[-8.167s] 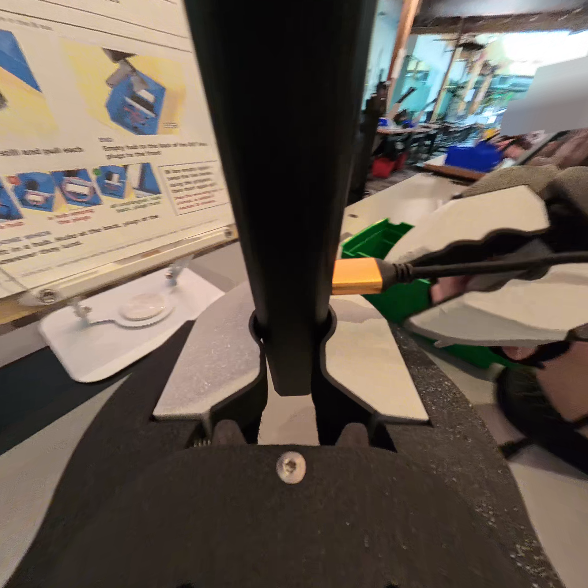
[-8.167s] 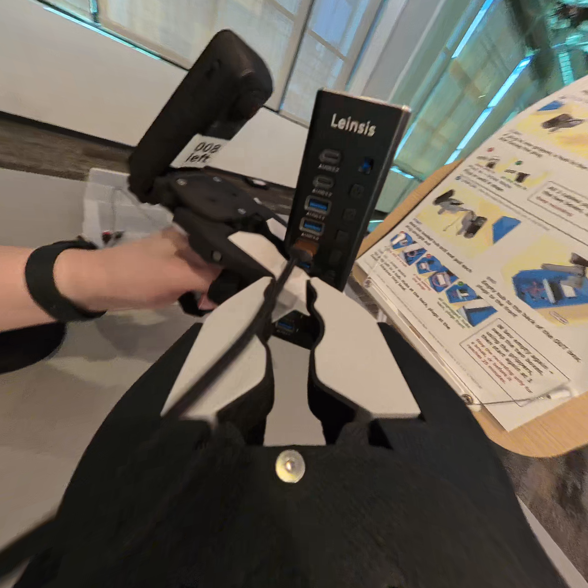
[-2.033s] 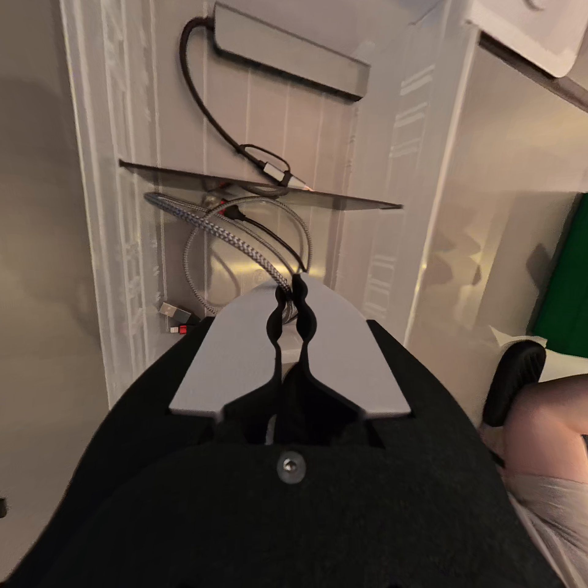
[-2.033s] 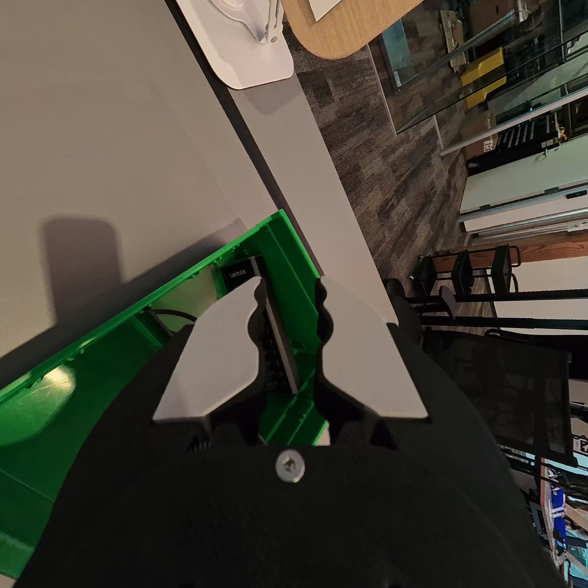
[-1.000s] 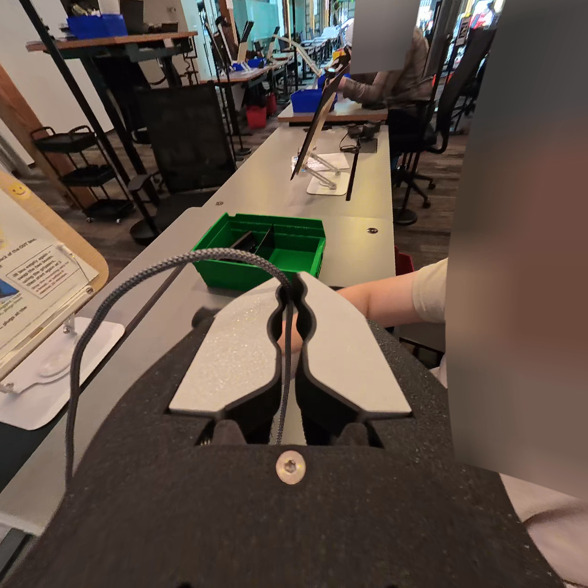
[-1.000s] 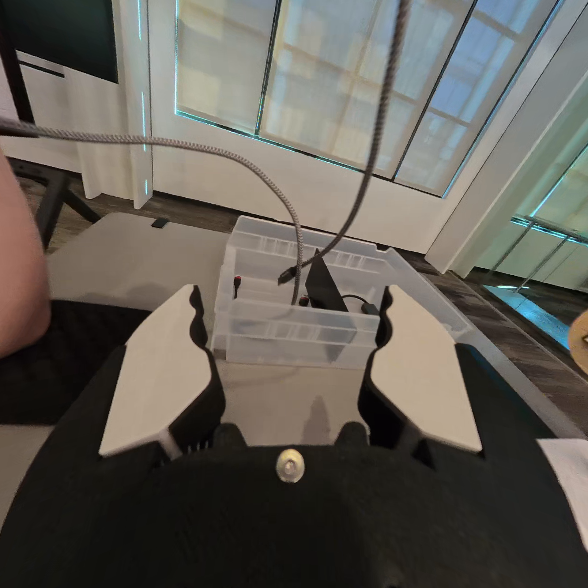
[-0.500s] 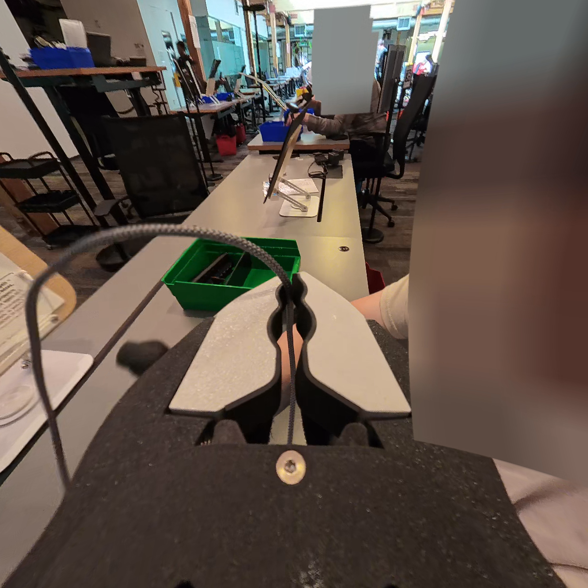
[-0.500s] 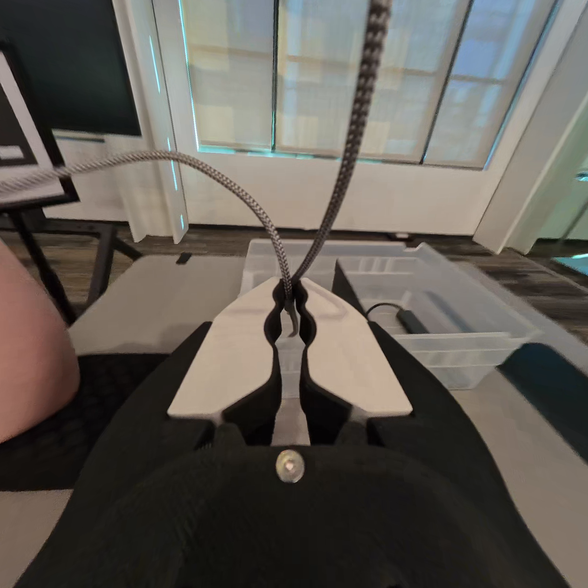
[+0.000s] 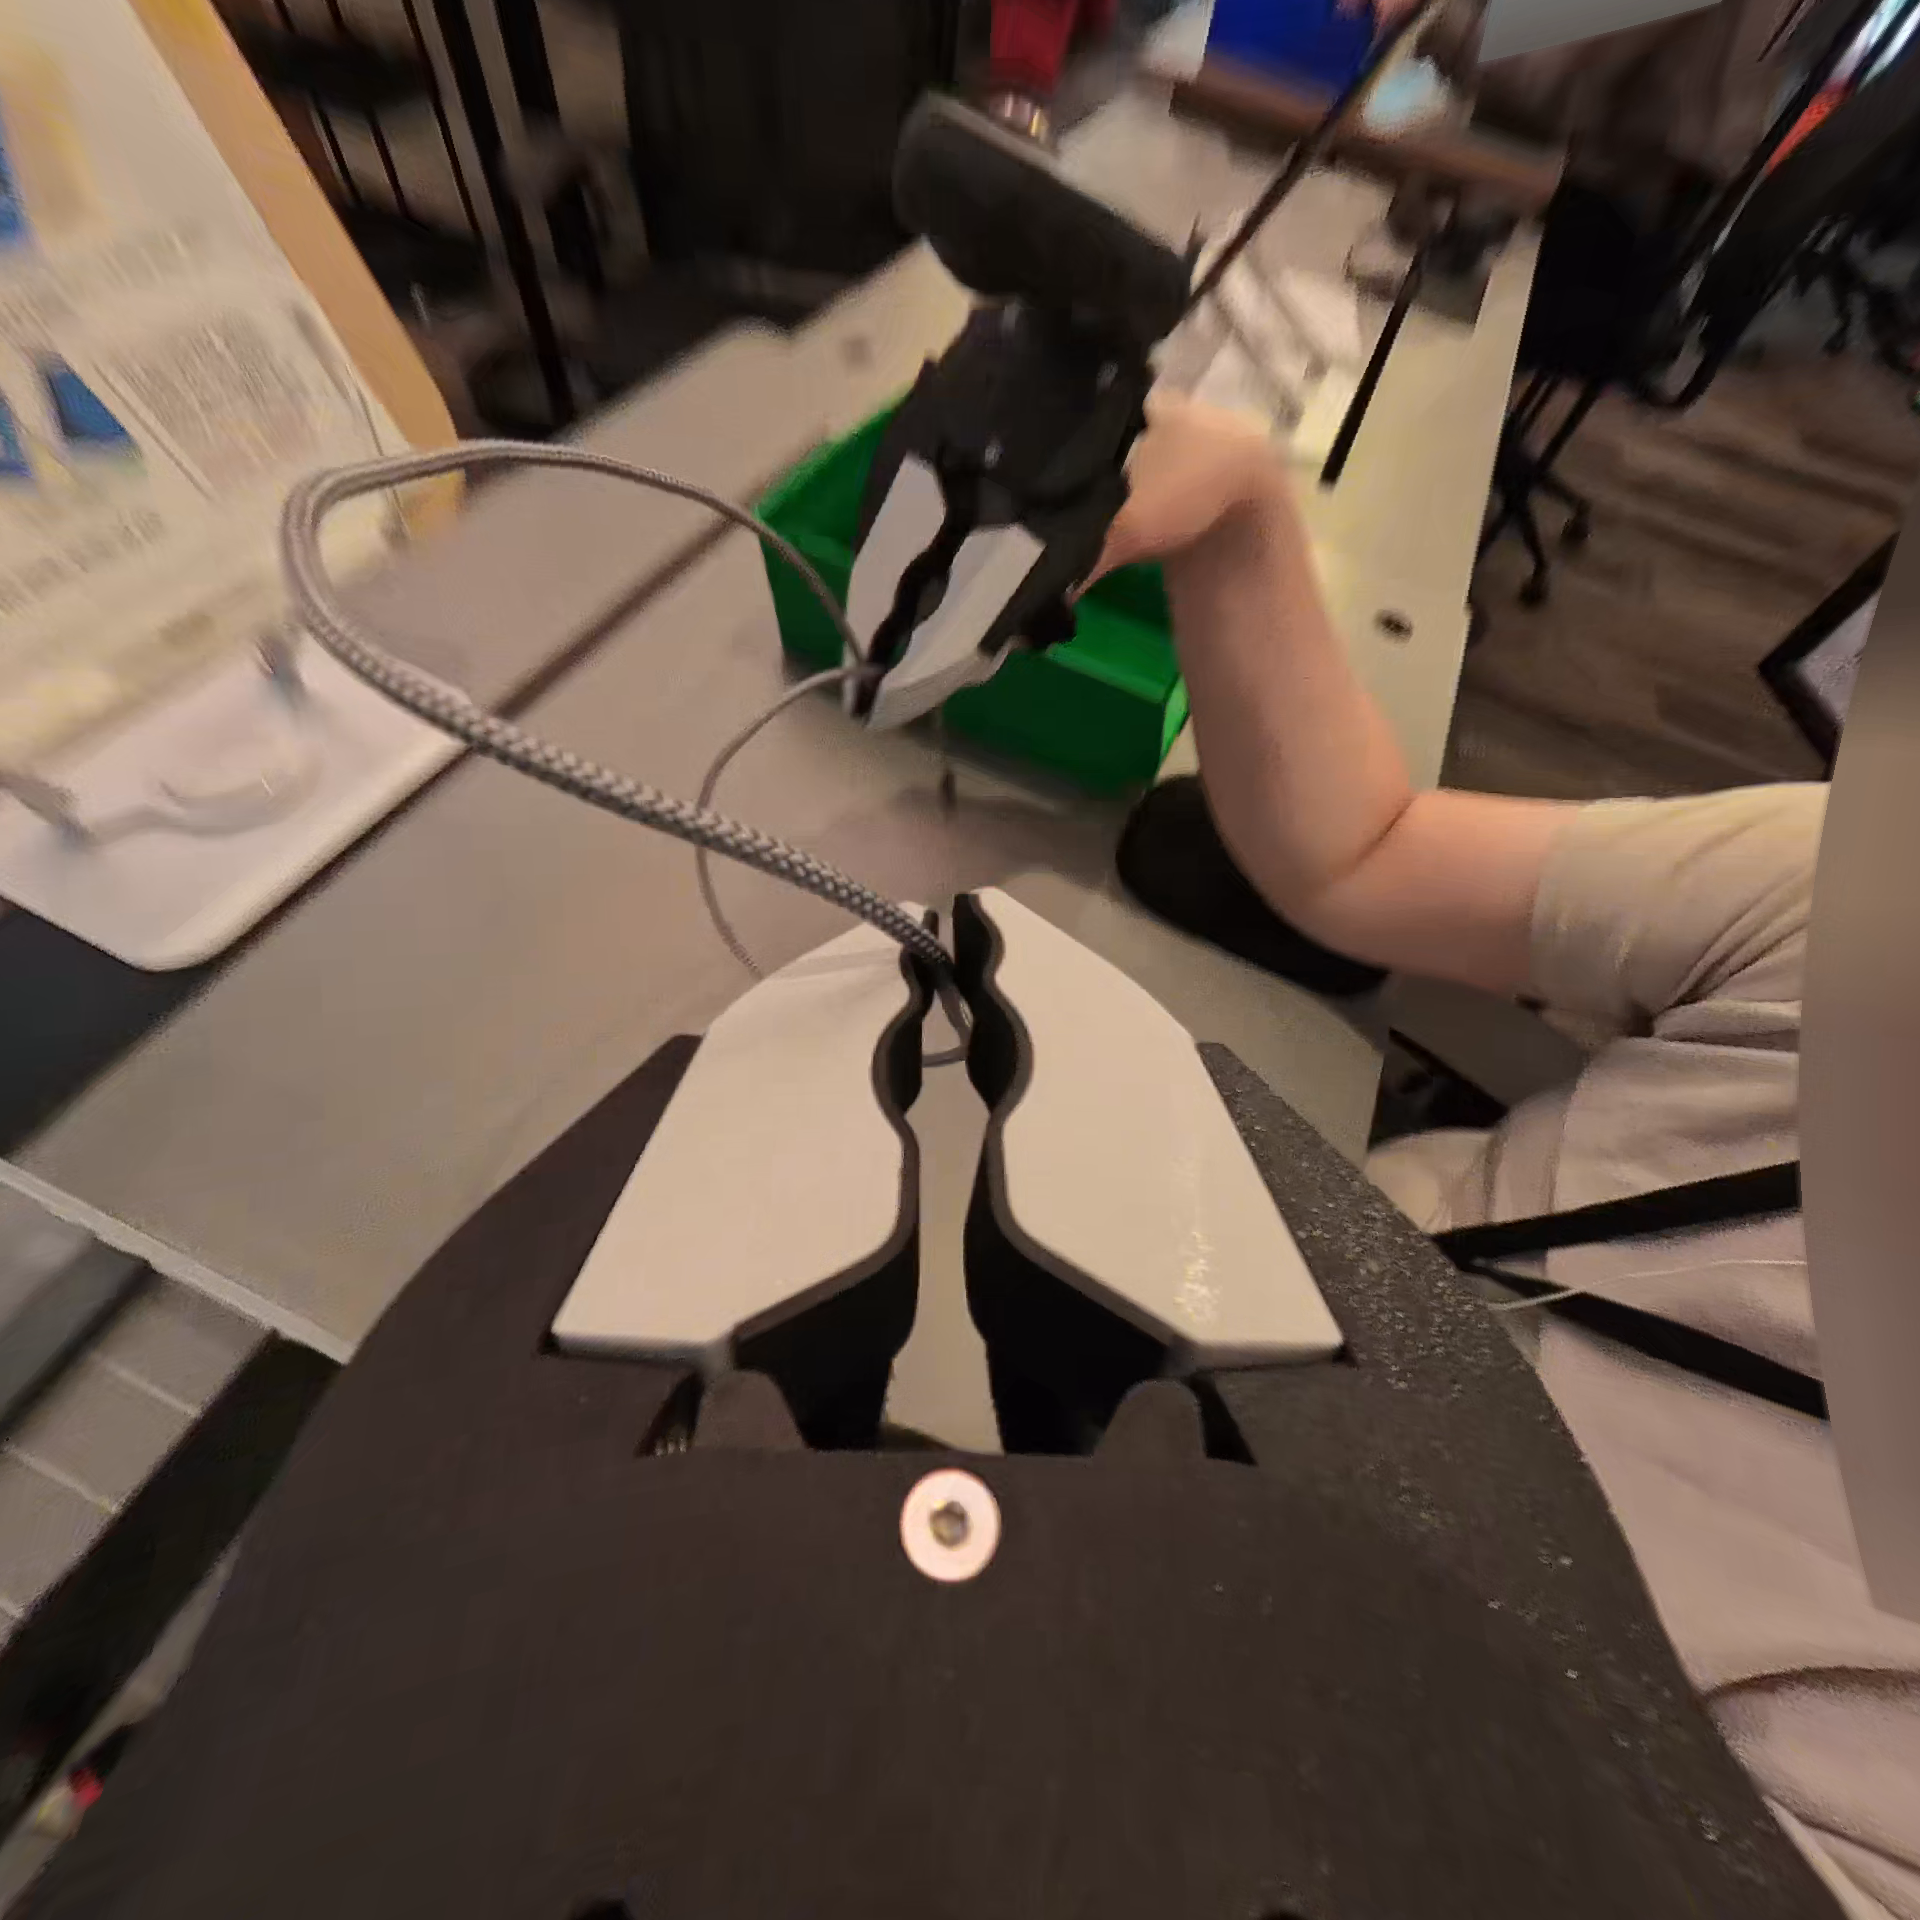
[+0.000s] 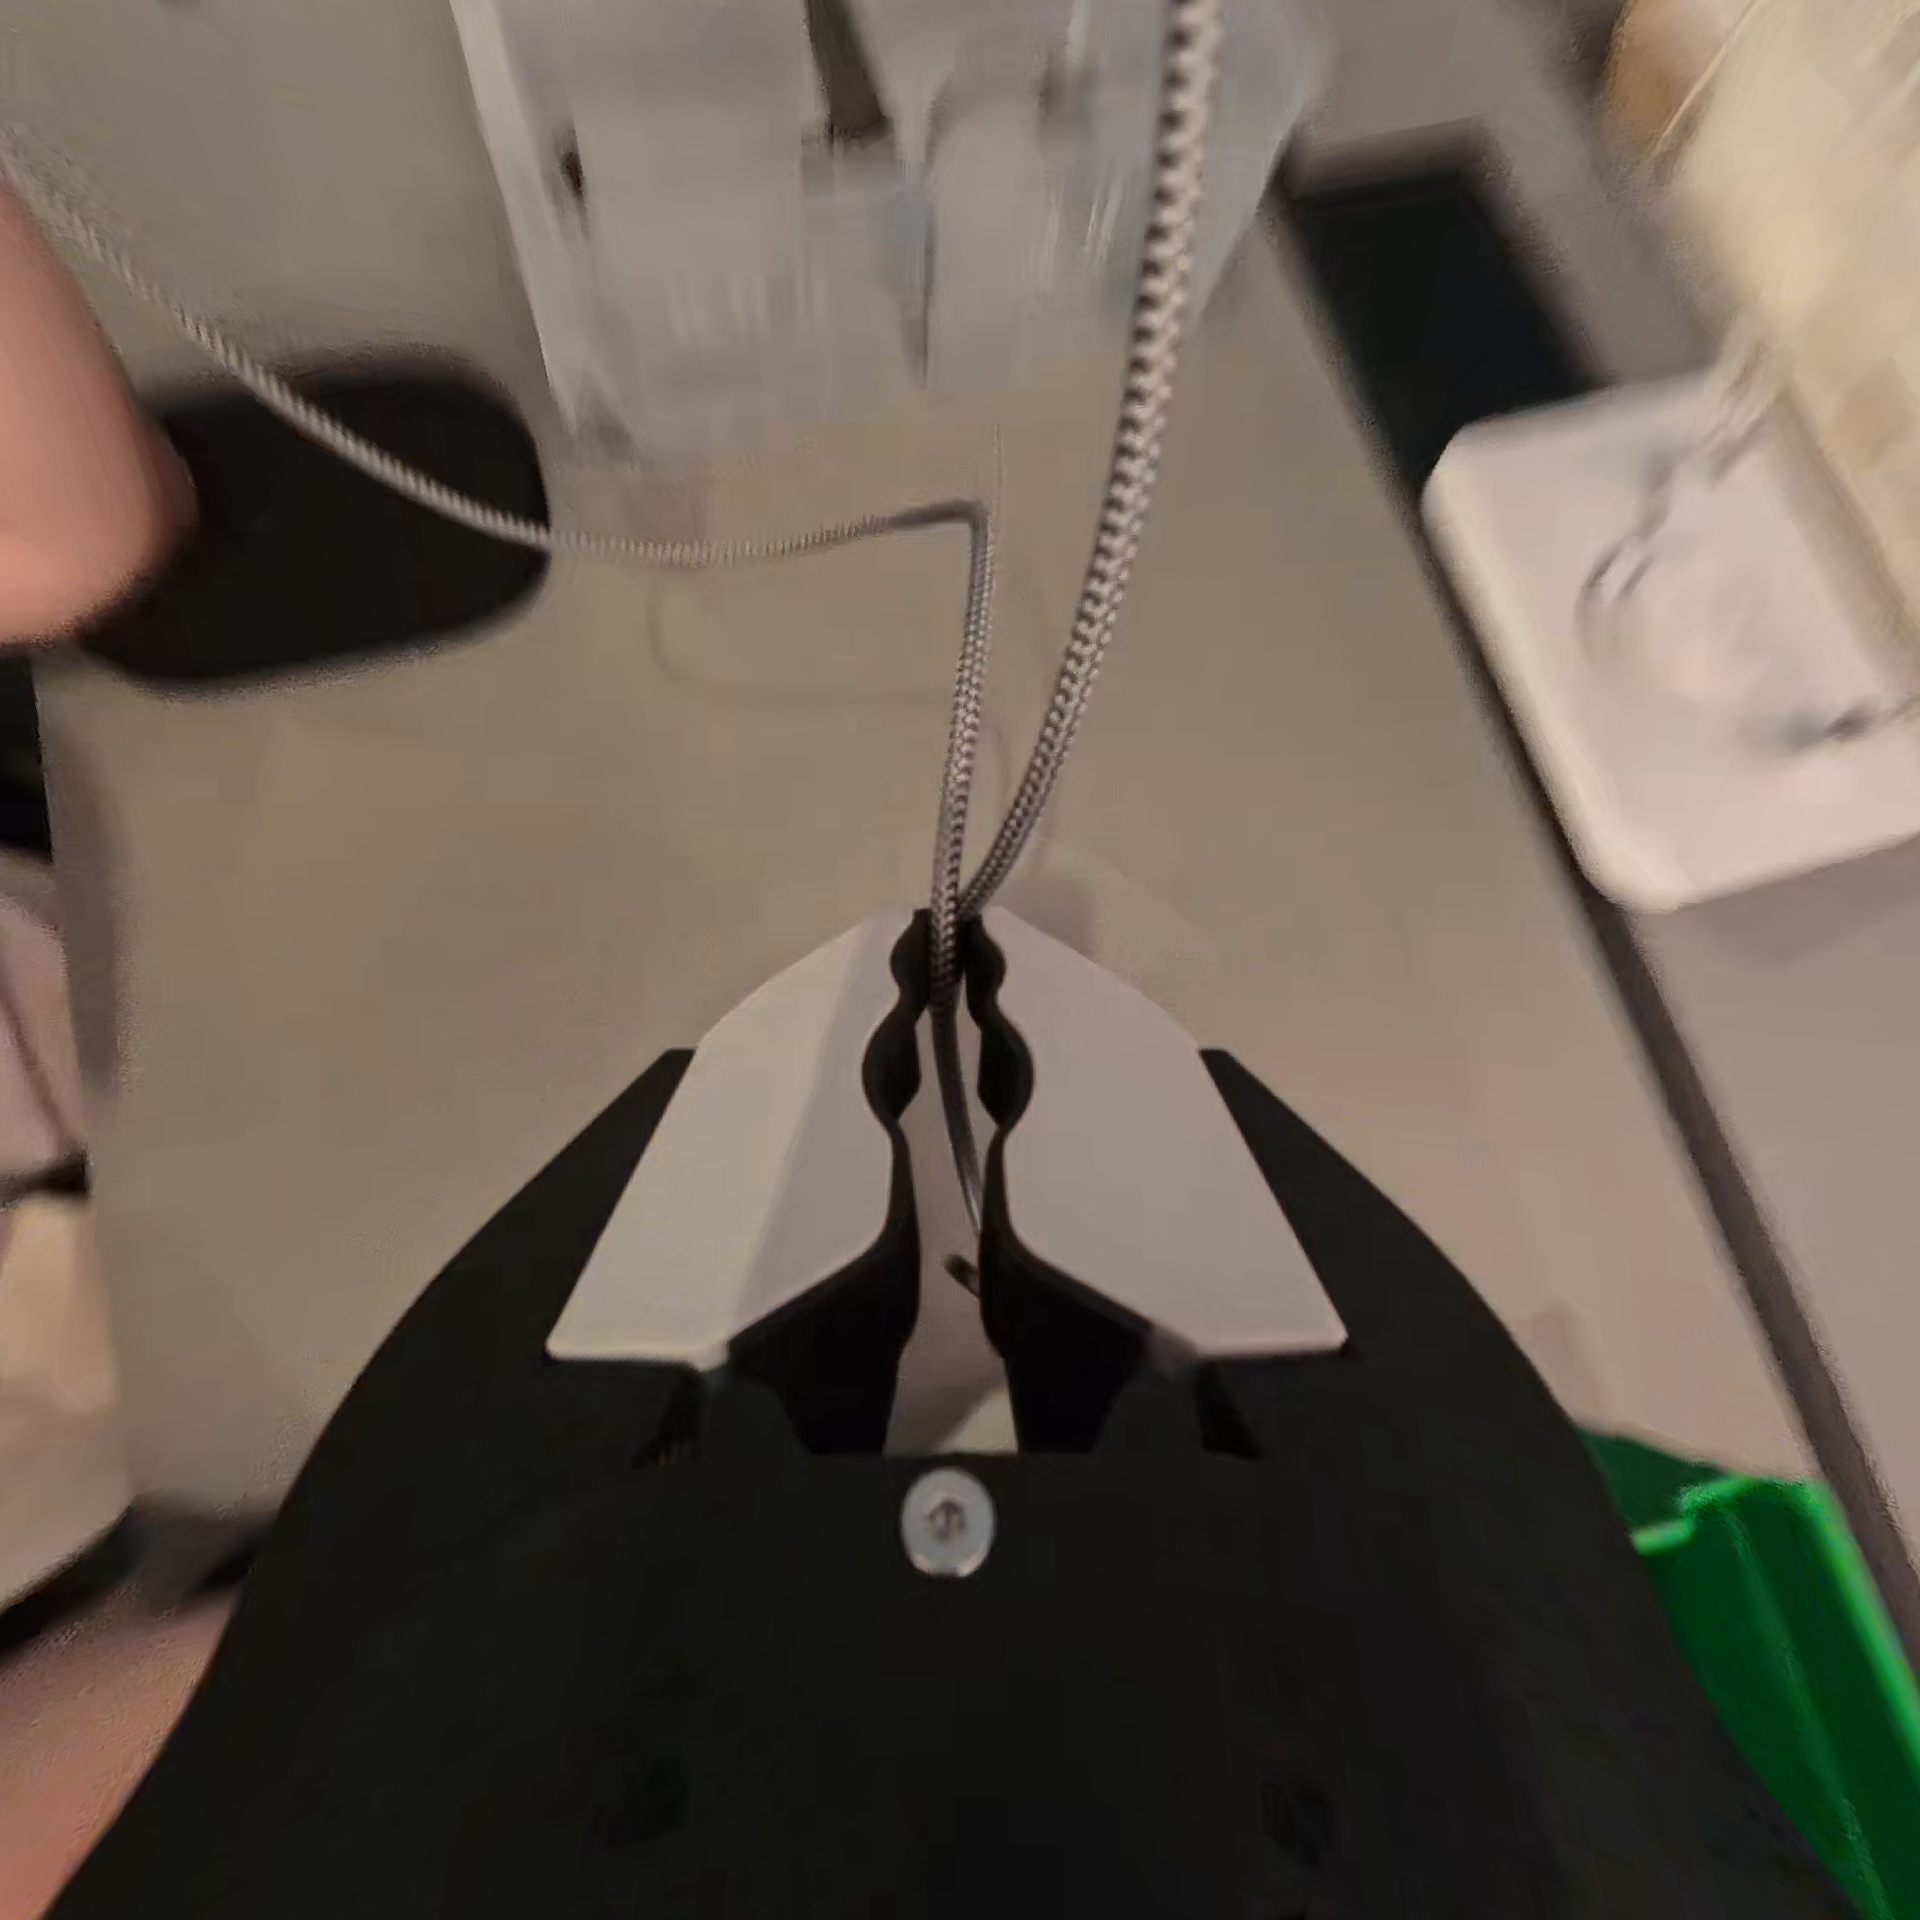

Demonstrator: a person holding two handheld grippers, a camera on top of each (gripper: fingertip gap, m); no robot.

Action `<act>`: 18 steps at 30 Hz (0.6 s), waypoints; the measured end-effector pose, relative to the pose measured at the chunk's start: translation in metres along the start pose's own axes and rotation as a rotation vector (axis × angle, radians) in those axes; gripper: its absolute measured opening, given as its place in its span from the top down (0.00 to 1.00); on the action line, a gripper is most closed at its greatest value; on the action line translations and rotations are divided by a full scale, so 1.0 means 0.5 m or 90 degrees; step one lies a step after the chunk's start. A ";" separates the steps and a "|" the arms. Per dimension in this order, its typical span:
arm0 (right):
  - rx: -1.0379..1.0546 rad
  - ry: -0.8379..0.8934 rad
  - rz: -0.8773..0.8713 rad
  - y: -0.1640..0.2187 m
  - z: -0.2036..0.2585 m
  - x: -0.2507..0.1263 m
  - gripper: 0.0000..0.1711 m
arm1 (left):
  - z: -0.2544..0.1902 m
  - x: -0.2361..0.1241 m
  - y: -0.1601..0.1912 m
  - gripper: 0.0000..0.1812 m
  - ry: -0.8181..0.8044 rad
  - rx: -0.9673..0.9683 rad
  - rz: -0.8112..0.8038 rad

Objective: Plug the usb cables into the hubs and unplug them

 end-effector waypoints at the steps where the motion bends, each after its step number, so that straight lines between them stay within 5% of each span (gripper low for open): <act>1: 0.012 -0.001 0.073 0.026 -0.010 0.014 0.96 | 0.019 0.036 0.012 0.99 0.012 -0.021 0.047; 7: 0.099 -0.038 0.345 0.129 -0.069 0.109 0.96 | 0.108 0.281 0.084 0.99 0.083 -0.151 0.188; 10: 0.187 -0.077 0.360 0.144 -0.099 0.133 0.96 | 0.122 0.370 0.134 0.98 0.119 -0.194 0.254; 15: 0.248 0.046 0.368 0.164 -0.152 0.125 0.95 | 0.117 0.444 0.162 0.95 0.202 -0.238 0.250; 18: 0.271 0.075 0.375 0.167 -0.158 0.123 0.85 | 0.110 0.466 0.173 0.86 0.227 -0.231 0.264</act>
Point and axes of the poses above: each gripper's, where its closed fingertips meet, x out along the fingers, y out of its underside, z = x × y across the jaws, the point moved 8 cm from there along -x, back along the fingers, and after that the axes turned 15 degrees about x, right-handed, at the moved point
